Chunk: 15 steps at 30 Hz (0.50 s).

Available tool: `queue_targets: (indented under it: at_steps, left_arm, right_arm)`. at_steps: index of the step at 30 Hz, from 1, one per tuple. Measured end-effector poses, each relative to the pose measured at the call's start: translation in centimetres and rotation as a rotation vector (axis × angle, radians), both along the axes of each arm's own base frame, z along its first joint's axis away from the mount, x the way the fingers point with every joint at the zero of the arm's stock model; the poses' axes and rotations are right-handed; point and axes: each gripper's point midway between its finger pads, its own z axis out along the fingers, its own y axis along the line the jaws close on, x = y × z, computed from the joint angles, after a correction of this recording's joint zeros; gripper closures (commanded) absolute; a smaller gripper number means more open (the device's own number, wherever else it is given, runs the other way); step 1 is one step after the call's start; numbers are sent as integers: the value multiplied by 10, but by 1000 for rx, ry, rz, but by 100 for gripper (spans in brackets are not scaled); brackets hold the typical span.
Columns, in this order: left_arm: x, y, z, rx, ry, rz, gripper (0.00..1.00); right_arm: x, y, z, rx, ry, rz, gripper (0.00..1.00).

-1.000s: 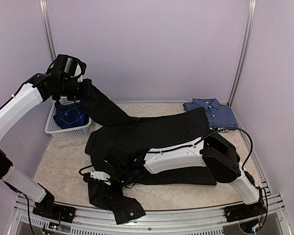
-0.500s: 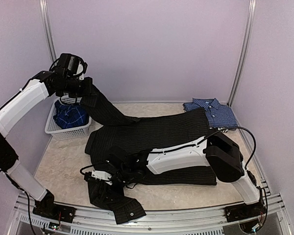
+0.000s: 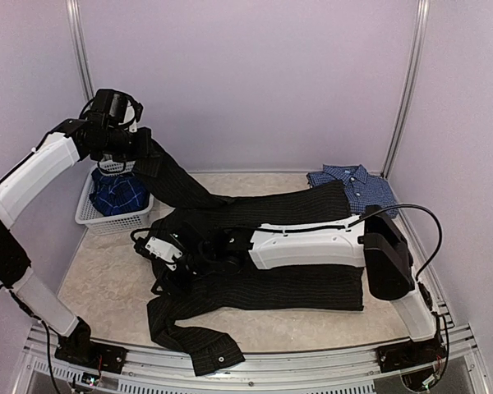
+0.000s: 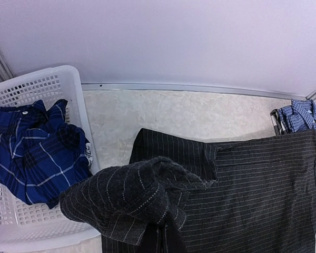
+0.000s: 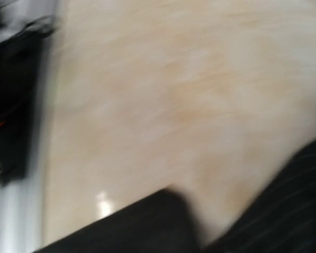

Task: Fold and stack the long sleeve shirts
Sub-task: Smooth out the flattened shirt at the center of the board.

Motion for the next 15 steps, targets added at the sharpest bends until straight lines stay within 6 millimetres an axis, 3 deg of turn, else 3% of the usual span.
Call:
queue_targets:
  at_steps: [4, 7, 10, 15]
  left_arm:
    - [4, 1, -2, 0, -2, -3, 100]
    - [5, 1, -4, -4, 1, -7, 100]
    - [5, 0, -6, -6, 3, -14, 100]
    - [5, -1, -12, -4, 13, -17, 100]
  right_arm:
    - [41, 15, -12, -31, -36, -145, 58]
    - [71, 15, -33, -89, -76, -252, 59]
    - [82, 10, -56, -151, -104, -300, 61]
    - [81, -2, -82, -241, -134, -310, 61]
